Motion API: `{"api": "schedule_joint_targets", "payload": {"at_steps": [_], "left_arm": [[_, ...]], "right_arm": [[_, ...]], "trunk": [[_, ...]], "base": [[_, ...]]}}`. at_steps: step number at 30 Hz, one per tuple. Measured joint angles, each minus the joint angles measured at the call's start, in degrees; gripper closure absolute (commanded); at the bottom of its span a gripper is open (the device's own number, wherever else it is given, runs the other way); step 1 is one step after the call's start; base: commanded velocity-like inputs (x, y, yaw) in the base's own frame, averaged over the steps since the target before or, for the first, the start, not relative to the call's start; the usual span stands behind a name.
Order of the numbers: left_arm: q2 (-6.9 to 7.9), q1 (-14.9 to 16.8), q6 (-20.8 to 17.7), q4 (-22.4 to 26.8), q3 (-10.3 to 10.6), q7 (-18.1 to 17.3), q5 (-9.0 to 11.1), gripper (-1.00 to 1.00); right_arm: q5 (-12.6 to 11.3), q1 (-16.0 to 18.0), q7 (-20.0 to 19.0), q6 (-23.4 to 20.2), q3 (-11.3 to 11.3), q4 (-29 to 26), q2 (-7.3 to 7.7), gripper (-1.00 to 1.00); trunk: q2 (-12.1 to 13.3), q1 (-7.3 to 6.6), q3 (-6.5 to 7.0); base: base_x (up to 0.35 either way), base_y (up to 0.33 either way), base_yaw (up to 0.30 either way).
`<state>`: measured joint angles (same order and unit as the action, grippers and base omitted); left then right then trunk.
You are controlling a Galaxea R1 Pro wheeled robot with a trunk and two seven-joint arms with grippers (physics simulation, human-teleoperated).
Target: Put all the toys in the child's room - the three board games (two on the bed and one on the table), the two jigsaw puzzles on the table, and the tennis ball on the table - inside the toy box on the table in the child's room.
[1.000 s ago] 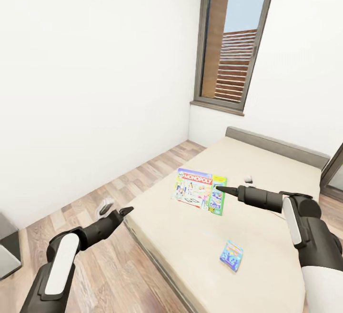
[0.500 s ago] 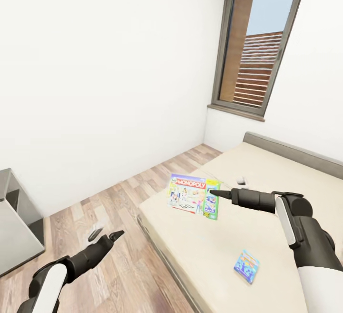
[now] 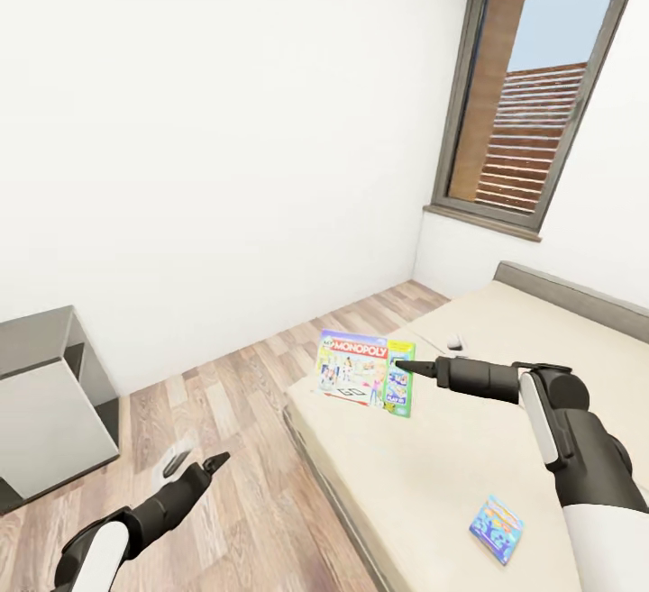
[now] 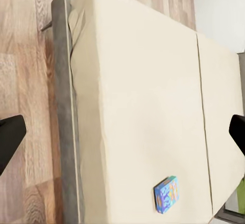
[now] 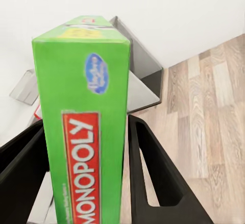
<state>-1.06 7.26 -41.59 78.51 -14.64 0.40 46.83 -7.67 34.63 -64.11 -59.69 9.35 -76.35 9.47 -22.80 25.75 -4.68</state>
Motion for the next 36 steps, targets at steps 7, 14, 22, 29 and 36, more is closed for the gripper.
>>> {"api": "schedule_joint_targets", "payload": {"at_steps": [7, 14, 22, 29, 36], "left_arm": [[-0.41, 0.03, 0.52, -1.99, 0.42, 0.07, 0.04, -1.0], [-0.58, 0.1, 1.34, -2.87, 0.58, -0.02, 0.06, -1.0], [-0.95, 0.13, 4.09, -3.69, 1.35, -0.12, 0.04, -1.0], [-1.1, 0.14, 5.72, -3.99, 2.33, -0.15, 0.01, -1.0], [-1.14, 0.14, 6.19, -4.06, 2.58, -0.2, -0.04, -1.0]], "right_arm": [[0.12, 0.08, 0.07, 0.01, -0.04, 0.26, 0.0, 1.0], [0.42, 0.01, 0.6, 0.04, -0.11, 0.33, -0.06, 1.0], [0.47, -0.02, 1.42, 0.03, -0.15, 0.33, -0.08, 1.0], [0.38, -0.03, 1.64, 0.03, -0.2, 0.33, -0.09, 1.0], [0.34, -0.04, 1.7, 0.03, -0.23, 0.33, -0.09, 1.0]], "trunk": [[0.0, 0.0, 0.47], [0.0, 0.0, 0.95], [0.0, 0.0, 1.49], [0.0, 0.0, 1.97], [0.01, 0.0, 2.44]], "base": [[0.0, 0.0, 0.222], [0.0, 0.0, 0.221], [0.0, 0.0, 0.221], [0.0, 0.0, 0.221], [0.0, 0.0, 0.221]]}}
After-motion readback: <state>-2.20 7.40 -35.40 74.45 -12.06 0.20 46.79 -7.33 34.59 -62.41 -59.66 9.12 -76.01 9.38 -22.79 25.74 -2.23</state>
